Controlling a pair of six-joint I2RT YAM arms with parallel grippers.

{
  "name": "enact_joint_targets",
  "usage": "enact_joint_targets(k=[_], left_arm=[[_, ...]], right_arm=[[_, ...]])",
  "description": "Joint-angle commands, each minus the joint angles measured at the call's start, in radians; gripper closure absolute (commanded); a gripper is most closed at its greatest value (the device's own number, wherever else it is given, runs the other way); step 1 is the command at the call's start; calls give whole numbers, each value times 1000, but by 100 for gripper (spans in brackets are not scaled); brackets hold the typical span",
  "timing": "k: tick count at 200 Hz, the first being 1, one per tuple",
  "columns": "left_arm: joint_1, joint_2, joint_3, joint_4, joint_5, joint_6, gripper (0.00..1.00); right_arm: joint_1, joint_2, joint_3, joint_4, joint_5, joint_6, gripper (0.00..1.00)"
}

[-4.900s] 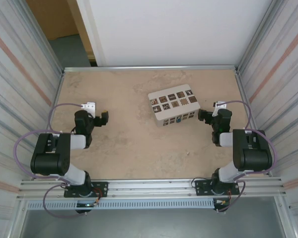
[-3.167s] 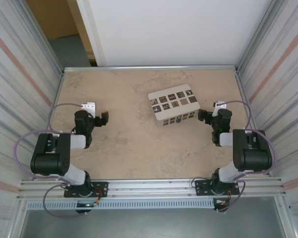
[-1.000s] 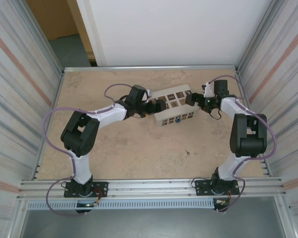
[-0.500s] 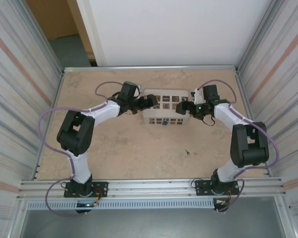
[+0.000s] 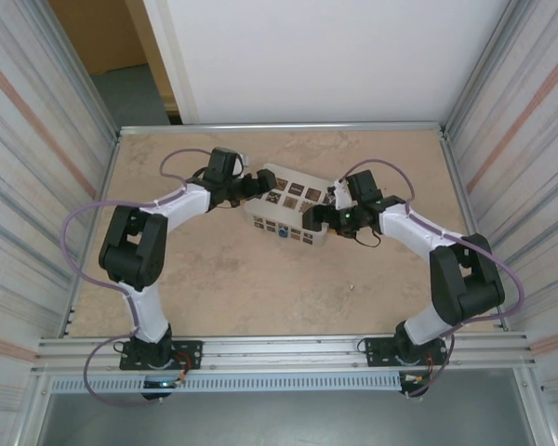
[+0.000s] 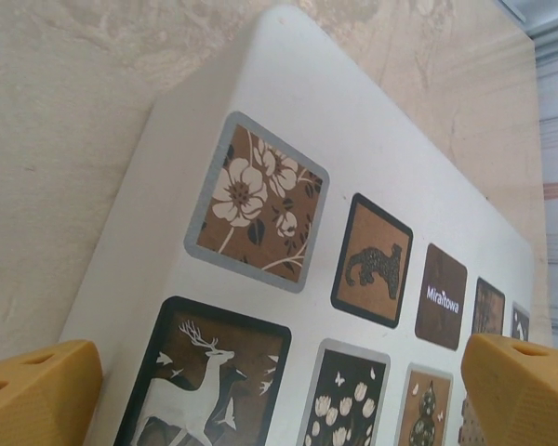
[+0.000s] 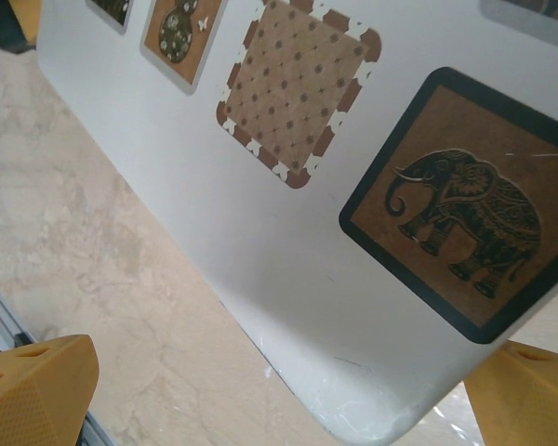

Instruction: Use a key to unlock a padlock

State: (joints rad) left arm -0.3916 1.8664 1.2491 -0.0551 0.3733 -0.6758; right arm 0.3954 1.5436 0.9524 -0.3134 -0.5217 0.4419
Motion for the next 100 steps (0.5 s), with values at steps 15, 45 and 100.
enact_joint_targets(k=[15, 45, 100], left_arm=[[-10, -12, 33, -1, 76, 3, 1], [4, -15, 24, 5, 64, -5, 1], [57, -82, 27, -55, 50, 39, 1]], right_arm=[[61, -16, -21, 104, 35, 75, 1], [60, -24, -20, 94, 99, 78, 1], [45, -96, -3, 4, 204, 59, 1]])
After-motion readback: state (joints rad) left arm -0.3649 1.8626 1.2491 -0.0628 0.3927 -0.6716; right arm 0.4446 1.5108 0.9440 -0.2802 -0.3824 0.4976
